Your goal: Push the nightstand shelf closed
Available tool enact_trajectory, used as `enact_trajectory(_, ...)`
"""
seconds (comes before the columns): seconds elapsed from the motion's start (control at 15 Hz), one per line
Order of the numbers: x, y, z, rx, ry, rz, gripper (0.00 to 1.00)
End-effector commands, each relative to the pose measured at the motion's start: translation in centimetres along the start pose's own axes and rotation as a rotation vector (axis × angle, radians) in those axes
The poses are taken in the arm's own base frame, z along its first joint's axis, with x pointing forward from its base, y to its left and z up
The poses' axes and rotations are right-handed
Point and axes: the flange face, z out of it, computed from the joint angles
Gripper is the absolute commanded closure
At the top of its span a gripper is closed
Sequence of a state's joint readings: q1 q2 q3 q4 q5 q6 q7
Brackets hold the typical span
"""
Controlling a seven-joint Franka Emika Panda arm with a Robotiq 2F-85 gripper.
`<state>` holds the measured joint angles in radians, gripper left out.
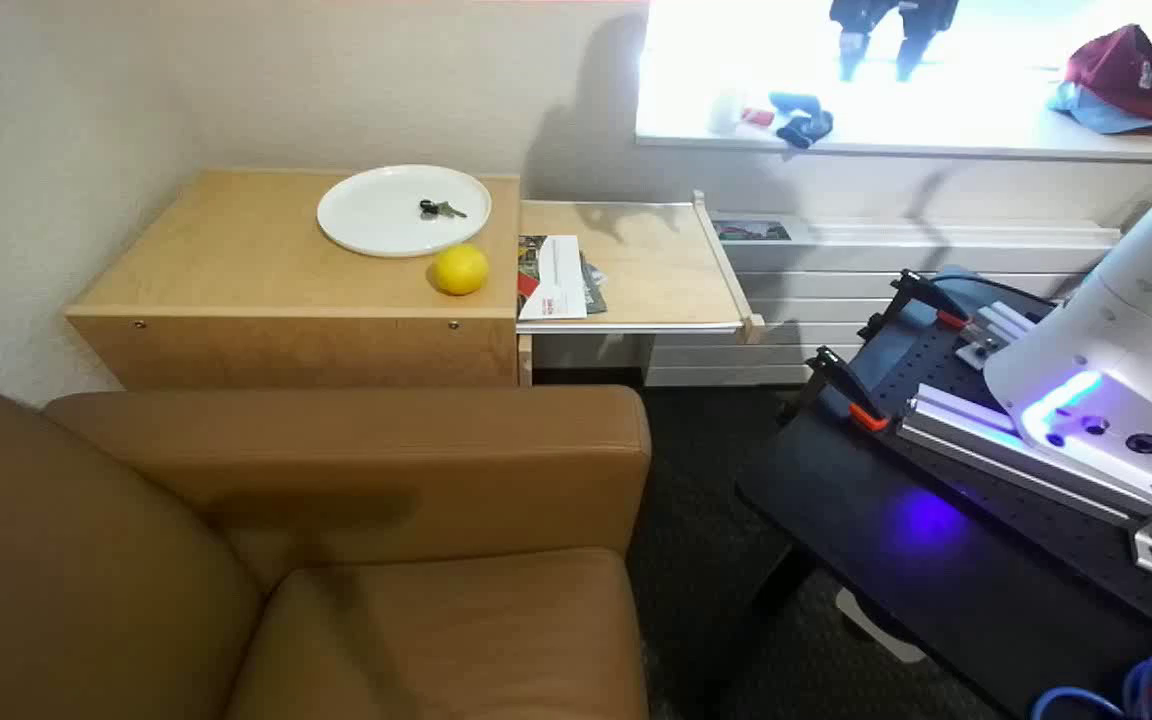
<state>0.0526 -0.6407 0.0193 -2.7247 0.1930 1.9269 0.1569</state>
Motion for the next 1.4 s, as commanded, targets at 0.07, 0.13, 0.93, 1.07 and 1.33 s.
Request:
enact_trajectory(0.07, 0.6, 0.0, 0.5, -0.002, -0.015, 0.015, 0.0)
enact_trajectory(0.13, 1.6, 0.6, 1.0, 0.006, 0.003, 0.057, 0.0)
enact_trajectory(0.93, 11.6, 23.4, 10.6, 0.186, -0.107, 0.78, 0.0)
enact_trajectory(1.07, 12.5, 24.3, 12.6, 0.211, -0.091, 0.825, 0.0)
enact_trajectory(1.33, 14.0, 25.6, 12.9, 0.199, 0.018, 0.856, 0.0)
